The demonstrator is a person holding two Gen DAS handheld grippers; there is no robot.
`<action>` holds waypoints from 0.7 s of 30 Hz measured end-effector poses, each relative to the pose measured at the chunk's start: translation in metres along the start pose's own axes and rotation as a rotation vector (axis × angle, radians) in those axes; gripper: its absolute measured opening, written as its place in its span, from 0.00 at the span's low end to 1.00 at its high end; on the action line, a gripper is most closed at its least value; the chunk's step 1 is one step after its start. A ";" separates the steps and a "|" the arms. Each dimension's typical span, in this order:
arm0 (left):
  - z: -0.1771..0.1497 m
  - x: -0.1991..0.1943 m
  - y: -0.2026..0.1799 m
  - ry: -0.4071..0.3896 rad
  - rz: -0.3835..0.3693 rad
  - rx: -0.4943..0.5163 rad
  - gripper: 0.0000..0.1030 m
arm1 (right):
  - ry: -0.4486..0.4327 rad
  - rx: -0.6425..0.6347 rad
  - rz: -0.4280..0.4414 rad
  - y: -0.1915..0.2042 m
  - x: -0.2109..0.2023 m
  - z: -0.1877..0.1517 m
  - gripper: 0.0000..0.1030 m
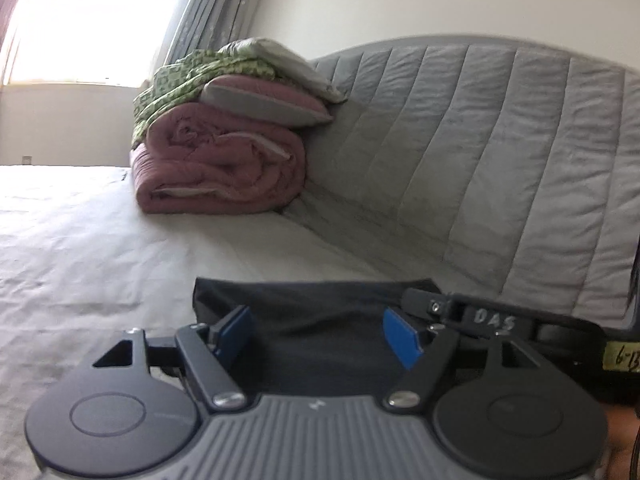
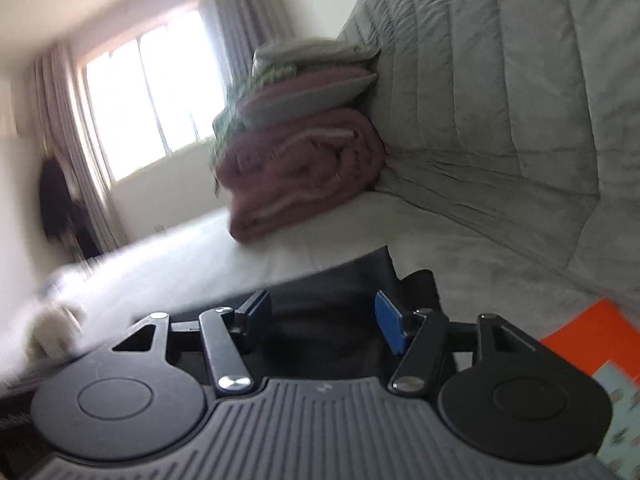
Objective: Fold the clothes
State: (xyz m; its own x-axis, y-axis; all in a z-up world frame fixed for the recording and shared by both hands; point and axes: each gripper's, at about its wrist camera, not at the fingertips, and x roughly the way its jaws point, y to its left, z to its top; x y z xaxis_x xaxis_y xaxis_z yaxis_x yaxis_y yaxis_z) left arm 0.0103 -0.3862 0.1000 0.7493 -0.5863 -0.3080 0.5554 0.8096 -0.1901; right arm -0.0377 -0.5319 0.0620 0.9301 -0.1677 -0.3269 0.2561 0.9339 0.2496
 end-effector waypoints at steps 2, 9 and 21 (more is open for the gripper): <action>-0.006 0.001 -0.004 -0.007 0.022 0.026 0.72 | 0.012 -0.050 -0.032 0.005 0.003 -0.004 0.60; -0.005 -0.008 0.001 -0.009 0.023 0.015 0.70 | 0.010 -0.050 -0.041 0.003 0.001 -0.011 0.60; -0.021 -0.059 -0.003 -0.101 0.075 0.024 0.59 | -0.057 -0.032 -0.002 0.014 -0.060 -0.004 0.61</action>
State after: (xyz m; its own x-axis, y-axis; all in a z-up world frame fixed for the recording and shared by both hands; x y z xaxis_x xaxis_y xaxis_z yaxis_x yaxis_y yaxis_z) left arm -0.0436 -0.3532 0.0990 0.8207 -0.5253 -0.2249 0.5043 0.8509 -0.1474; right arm -0.0913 -0.5077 0.0816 0.9434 -0.1865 -0.2742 0.2501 0.9431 0.2191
